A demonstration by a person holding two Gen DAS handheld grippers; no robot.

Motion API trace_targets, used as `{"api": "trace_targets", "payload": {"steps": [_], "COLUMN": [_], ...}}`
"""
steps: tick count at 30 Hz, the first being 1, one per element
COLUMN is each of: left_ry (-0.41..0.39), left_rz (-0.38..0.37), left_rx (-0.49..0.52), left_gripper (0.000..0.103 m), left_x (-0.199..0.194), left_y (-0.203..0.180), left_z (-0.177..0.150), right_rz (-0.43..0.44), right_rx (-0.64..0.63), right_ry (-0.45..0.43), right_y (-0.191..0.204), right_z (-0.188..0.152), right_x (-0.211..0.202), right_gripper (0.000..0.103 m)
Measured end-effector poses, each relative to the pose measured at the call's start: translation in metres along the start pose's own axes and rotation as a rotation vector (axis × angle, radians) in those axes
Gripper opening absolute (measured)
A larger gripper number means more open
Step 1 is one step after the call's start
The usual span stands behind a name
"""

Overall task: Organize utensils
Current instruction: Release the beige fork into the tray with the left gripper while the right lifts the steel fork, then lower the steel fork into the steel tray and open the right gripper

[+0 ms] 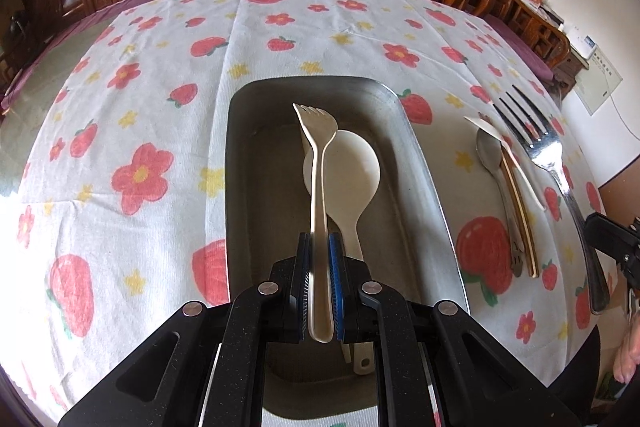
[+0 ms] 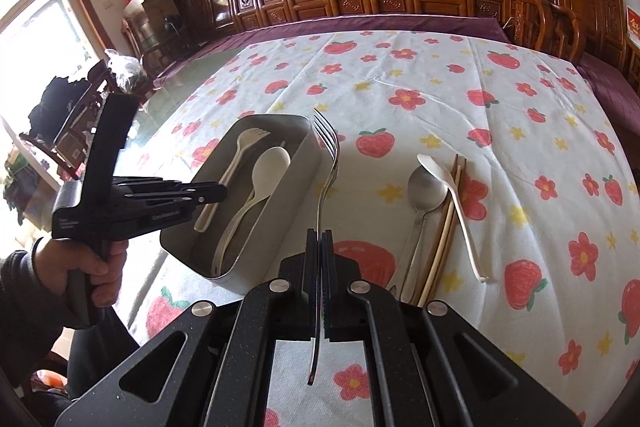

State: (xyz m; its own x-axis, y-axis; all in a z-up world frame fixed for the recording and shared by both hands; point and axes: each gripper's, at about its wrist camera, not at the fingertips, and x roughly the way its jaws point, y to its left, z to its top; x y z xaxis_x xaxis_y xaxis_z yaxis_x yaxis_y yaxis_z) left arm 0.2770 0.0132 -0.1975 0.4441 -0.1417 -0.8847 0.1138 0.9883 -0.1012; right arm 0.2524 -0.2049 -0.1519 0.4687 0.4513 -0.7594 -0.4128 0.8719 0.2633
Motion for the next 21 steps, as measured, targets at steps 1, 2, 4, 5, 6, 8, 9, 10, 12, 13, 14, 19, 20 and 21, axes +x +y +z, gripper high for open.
{"api": "trace_targets", "payload": {"steps": [1, 2, 4, 5, 6, 8, 9, 10, 12, 13, 14, 19, 20, 21], "left_ry": [0.003, 0.006, 0.012, 0.014, 0.015, 0.010, 0.008, 0.005, -0.008, -0.016, -0.022, -0.074, -0.083, -0.090], "left_rz": [0.004, 0.007, 0.014, 0.013, 0.015, 0.012, 0.012, 0.012, 0.009, 0.008, 0.009, -0.004, -0.003, -0.001], "left_rx": [0.001, 0.003, 0.004, 0.003, 0.001, -0.002, -0.003, -0.006, -0.011, -0.012, -0.014, -0.021, -0.019, -0.019], "left_gripper": [0.008, 0.009, 0.009, 0.009, 0.009, 0.009, 0.009, 0.009, 0.009, 0.010, 0.010, 0.011, 0.010, 0.011], "left_x": [0.002, 0.003, 0.006, 0.007, 0.007, 0.006, 0.005, 0.003, -0.004, -0.009, -0.013, -0.043, -0.047, -0.052], "left_y": [0.000, -0.001, -0.001, -0.001, 0.000, 0.001, 0.002, 0.003, 0.006, 0.008, 0.010, 0.021, 0.023, 0.026], "left_z": [0.000, 0.000, 0.000, 0.001, 0.001, 0.001, 0.001, 0.000, -0.002, -0.003, -0.004, -0.014, -0.015, -0.017], "right_rz": [0.002, 0.005, 0.008, 0.008, 0.010, 0.010, 0.011, 0.012, 0.015, 0.016, 0.017, 0.025, 0.027, 0.030], "right_rx": [-0.003, -0.006, -0.013, -0.016, -0.019, -0.026, -0.029, -0.032, -0.038, -0.042, -0.045, -0.064, -0.068, -0.073], "right_ry": [-0.001, -0.001, 0.000, 0.000, 0.001, 0.002, 0.002, 0.003, 0.004, 0.005, 0.007, 0.014, 0.015, 0.017], "right_y": [0.002, 0.004, 0.007, 0.009, 0.011, 0.015, 0.017, 0.019, 0.023, 0.025, 0.028, 0.043, 0.046, 0.050], "right_z": [0.001, 0.001, 0.003, 0.003, 0.004, 0.005, 0.006, 0.006, 0.008, 0.009, 0.009, 0.014, 0.015, 0.017], "right_x": [0.000, 0.000, 0.001, 0.001, 0.002, 0.002, 0.003, 0.003, 0.005, 0.006, 0.008, 0.015, 0.017, 0.020], "right_gripper": [0.003, 0.003, 0.003, 0.003, 0.003, 0.003, 0.003, 0.003, 0.003, 0.003, 0.003, 0.003, 0.003, 0.003]}}
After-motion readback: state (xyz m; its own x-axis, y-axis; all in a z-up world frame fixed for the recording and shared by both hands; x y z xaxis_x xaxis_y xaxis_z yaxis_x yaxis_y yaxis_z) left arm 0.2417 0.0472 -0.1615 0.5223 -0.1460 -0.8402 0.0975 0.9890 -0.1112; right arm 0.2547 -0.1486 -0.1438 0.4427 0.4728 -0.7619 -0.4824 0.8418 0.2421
